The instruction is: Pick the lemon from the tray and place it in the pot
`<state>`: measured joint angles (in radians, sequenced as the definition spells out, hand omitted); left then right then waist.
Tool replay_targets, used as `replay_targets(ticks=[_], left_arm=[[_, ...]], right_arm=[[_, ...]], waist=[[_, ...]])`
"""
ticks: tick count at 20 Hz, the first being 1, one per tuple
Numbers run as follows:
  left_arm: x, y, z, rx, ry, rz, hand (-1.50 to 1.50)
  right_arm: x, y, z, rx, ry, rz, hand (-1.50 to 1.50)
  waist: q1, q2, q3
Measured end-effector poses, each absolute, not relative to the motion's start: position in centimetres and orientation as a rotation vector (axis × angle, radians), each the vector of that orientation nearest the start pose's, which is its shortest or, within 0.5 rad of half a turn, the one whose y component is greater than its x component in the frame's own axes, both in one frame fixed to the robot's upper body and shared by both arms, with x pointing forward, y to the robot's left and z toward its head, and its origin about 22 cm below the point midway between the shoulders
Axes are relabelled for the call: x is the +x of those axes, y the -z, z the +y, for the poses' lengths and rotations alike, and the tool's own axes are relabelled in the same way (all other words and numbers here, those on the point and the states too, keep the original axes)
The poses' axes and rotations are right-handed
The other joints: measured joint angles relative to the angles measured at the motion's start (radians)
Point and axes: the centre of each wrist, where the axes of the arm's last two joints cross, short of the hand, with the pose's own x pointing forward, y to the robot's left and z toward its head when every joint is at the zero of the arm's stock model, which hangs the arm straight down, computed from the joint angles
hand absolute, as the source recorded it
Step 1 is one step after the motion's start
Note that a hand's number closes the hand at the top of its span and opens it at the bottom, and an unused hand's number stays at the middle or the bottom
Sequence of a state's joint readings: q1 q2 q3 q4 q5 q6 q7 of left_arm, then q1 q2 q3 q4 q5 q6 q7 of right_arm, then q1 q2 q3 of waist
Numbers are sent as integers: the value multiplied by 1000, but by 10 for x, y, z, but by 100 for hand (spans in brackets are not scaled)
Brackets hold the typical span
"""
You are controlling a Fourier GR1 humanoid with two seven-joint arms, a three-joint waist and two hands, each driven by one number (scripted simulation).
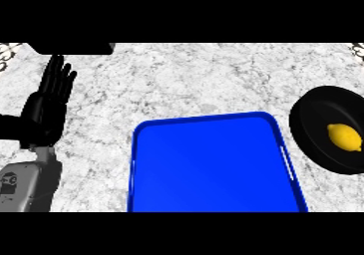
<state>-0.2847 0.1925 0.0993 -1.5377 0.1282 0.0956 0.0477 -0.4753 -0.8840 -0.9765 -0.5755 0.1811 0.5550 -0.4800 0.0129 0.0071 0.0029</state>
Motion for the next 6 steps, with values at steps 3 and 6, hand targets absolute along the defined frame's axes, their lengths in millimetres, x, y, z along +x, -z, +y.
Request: replay_targets(ticks=[3, 6], left_arm=[[304, -81, 264, 89, -41, -1768, 0], [306, -82, 262, 90, -41, -1770, 0]], right_arm=[[208, -143, -612, -580, 120, -1816, -150], [199, -142, -619, -603, 135, -1803, -150]], waist=[[4, 1, 1], [5, 2, 2]])
